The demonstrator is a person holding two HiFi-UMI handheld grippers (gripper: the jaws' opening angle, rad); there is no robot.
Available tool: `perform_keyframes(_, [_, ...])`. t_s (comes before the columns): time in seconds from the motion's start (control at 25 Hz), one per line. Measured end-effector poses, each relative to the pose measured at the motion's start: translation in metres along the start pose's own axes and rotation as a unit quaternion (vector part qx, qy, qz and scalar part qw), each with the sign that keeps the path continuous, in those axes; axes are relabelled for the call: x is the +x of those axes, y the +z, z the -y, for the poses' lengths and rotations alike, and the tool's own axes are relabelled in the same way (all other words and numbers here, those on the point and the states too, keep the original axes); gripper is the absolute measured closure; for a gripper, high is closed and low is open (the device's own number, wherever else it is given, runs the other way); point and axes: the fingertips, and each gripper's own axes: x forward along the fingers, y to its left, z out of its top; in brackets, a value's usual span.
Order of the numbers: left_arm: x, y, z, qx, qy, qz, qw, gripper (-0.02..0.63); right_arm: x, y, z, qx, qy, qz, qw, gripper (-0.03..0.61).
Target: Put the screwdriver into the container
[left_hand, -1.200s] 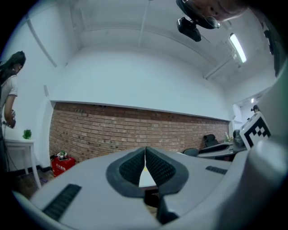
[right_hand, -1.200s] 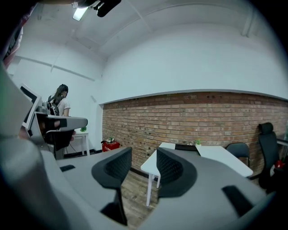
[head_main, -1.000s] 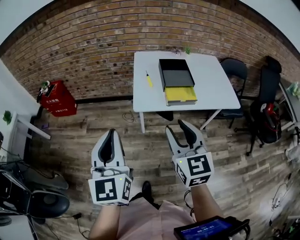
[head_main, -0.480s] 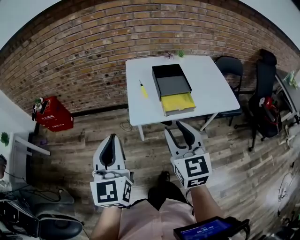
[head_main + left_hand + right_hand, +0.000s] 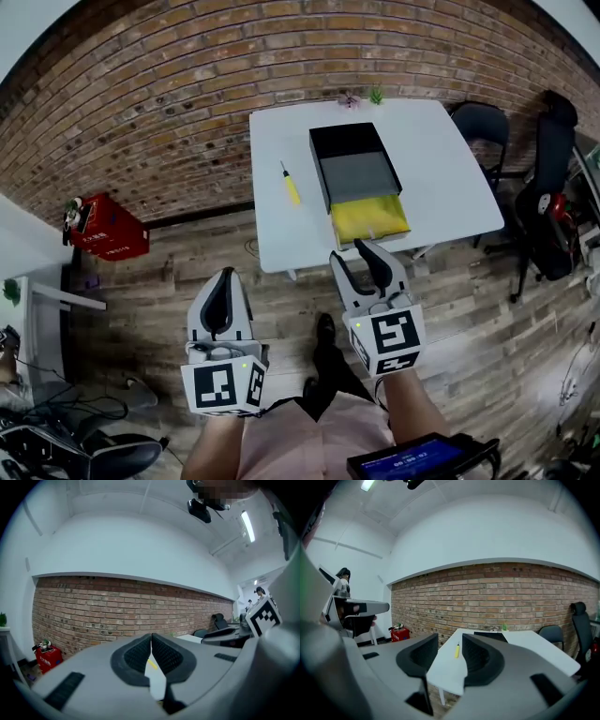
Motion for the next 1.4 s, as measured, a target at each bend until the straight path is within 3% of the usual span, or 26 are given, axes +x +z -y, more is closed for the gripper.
perform_keyframes(0.2, [0.057, 0.002, -0.012, 0.009, 0.020, -0.008, 0.9997, 0.600, 0.060, 0.003, 0.025, 0.009, 0.022, -0.006, 1.000, 0.414])
perform_keyframes(0.44, [0.119, 0.023, -0.021, 0.020, 0.040, -0.002, 0.9990, 0.600, 0.120, 0.033, 0.056, 0.008, 0.046, 0.008, 0.999, 0.415])
perform_keyframes(0.88, [0.162, 0.058, -0.060, 0.019, 0.070, 0.035, 0.9968, 0.600, 0.187, 0.090, 0.068, -0.014, 0.054, 0.039, 0.998, 0.419])
perform_keyframes(1.12, [0.189, 0.046, -0.091, 0.007, 0.050, 0.022, 0.9985, 0.600, 0.224, 0.077, 0.060, -0.019, 0.041, 0.007, 0.999, 0.419])
perform_keyframes(1.4, [0.224, 0.012, -0.123, -0.016, 0.027, -0.015, 0.9994, 0.600, 0.268, 0.033, 0.041, -0.006, 0.038, -0.058, 0.998, 0.416])
